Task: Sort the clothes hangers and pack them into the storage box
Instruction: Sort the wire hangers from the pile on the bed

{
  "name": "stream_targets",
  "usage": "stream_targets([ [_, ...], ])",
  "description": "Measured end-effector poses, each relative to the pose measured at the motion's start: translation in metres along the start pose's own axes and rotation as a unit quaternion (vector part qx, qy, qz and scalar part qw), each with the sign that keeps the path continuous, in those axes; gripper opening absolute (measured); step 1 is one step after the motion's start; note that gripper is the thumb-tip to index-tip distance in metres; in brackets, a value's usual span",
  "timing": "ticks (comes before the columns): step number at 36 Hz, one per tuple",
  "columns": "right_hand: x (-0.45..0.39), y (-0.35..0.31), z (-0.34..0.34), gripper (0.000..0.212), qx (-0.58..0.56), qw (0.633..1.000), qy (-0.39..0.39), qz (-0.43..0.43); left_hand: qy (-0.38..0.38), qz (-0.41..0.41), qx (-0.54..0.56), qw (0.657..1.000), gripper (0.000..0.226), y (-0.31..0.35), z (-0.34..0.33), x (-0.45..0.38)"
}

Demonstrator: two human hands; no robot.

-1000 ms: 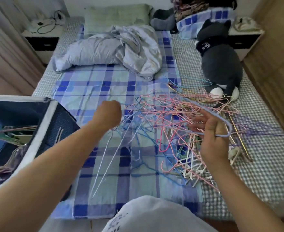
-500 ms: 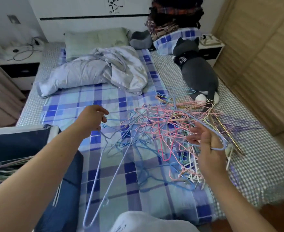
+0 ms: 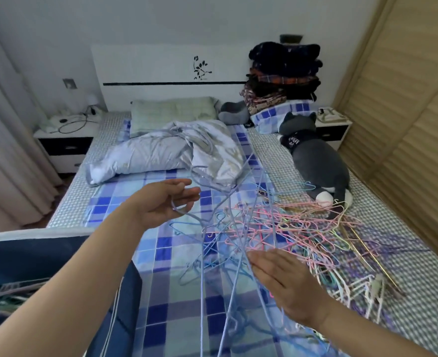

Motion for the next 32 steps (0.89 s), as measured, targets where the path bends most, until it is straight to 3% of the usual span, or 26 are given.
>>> stream_targets([
  [6, -0.005, -0.004, -0.009, 0.040, -0.009, 0.999, -0.006, 0.039, 0.013, -0.006, 0.021, 1.000, 0.021, 0.003, -0.007, -0.007],
  [10, 0.008, -0.006, -0.027, 0.057, -0.021, 0.998, -0.036, 0.055, 0.019, -0.009, 0.063, 0.998, 0.022, 0.003, -0.013, -0.012],
  [12, 0.017, -0.011, -0.035, 0.051, -0.019, 0.996, -0.043, 0.073, 0.035, 0.000, 0.086, 0.996, 0.020, -0.002, -0.015, -0.016],
  [14, 0.028, -0.014, -0.043, 0.045, -0.017, 0.993, -0.074, 0.088, 0.037, 0.015, 0.059, 0.997, 0.016, -0.016, -0.020, -0.020],
  [18, 0.057, -0.014, -0.074, 0.072, -0.057, 0.980, -0.187, 0.025, 0.050, -0.010, -0.047, 0.998, 0.014, -0.049, -0.014, -0.025],
  [21, 0.104, -0.003, -0.099, 0.089, -0.083, 0.942, -0.319, -0.062, 0.088, -0.043, -0.062, 0.993, 0.020, -0.068, 0.001, -0.028],
  [25, 0.194, 0.032, -0.129, 0.074, -0.098, 0.874, -0.440, -0.179, 0.145, -0.087, -0.053, 0.984, 0.027, -0.084, 0.021, -0.022],
  [27, 0.235, 0.057, -0.136, 0.066, -0.079, 0.819, -0.515, -0.240, 0.166, -0.086, -0.078, 0.979, 0.028, -0.096, 0.027, -0.015],
  [29, 0.261, 0.075, -0.138, 0.062, -0.079, 0.778, -0.569, -0.254, 0.188, -0.089, -0.116, 0.971, 0.027, -0.112, 0.029, -0.009],
  [32, 0.275, 0.089, -0.151, 0.061, -0.079, 0.757, -0.594, -0.259, 0.232, -0.105, -0.177, 0.951, 0.024, -0.137, 0.033, 0.001],
])
Point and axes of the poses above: each hand's wrist, its own x-axis away from the middle knuckle, its own z-axis out of the back of the hand, y = z × x, the point moved 4 cm from there along -x, towards the middle knuckle, and after that the axes turned 12 degrees about x, right-handed, at the moved point
